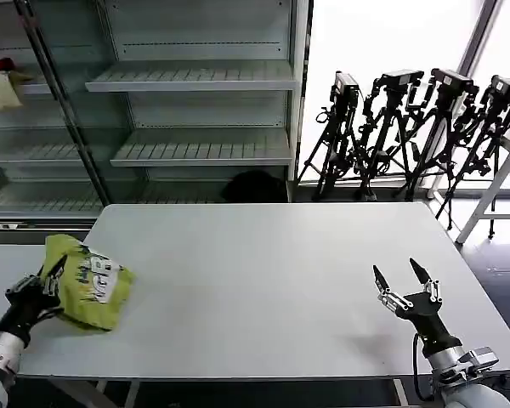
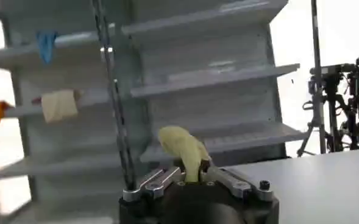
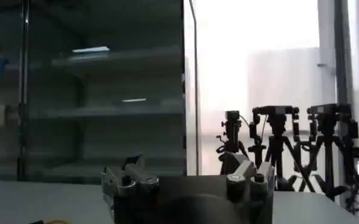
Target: Fold and organize the clothes.
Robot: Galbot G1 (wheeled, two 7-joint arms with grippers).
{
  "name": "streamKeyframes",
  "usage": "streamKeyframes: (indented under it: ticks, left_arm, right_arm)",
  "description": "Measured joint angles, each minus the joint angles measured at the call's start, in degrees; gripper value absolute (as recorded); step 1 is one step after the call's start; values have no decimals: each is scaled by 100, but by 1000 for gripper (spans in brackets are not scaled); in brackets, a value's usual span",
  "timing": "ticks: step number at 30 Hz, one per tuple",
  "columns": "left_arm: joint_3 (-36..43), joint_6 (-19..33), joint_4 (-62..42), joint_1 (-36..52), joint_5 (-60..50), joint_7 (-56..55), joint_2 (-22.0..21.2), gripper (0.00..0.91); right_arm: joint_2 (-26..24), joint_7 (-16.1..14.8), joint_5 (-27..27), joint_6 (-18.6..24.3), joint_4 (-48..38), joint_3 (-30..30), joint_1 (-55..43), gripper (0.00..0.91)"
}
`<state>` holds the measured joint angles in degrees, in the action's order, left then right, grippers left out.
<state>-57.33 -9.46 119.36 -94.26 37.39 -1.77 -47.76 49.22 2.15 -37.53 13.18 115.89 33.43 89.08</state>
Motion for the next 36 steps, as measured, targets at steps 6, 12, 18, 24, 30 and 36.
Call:
streamKeyframes:
  ticks: [6,12,18,24,30,36]
  left_arm:
    - [82,336,-154,95,-791,528,359,0]
    - [1227,692,-538,406,-1957,772,87,0]
    - [2371,776,-625,787,-2696,847,-177,20]
    - [3059,411,-397,1226,-2806,688,-153,30]
    - [3779,-82,-371,1762,-2665,202,-115,907]
    - [4587,-509,-272,2433,-2437,-618,-232,907]
  right_arm:
    - [6,-10,3,-22,34,3,-9,907]
    - [-1,-36,15,-46,34,-12,-10,907]
    - [13,-53,45,-99,42,-62,-59,907]
    - [69,-55,90,-140,49,-129,-116,907]
    - [106,-18,134,-214,100,-192,-202,907]
    - [165,33,197,-331,159,-290,-303,907]
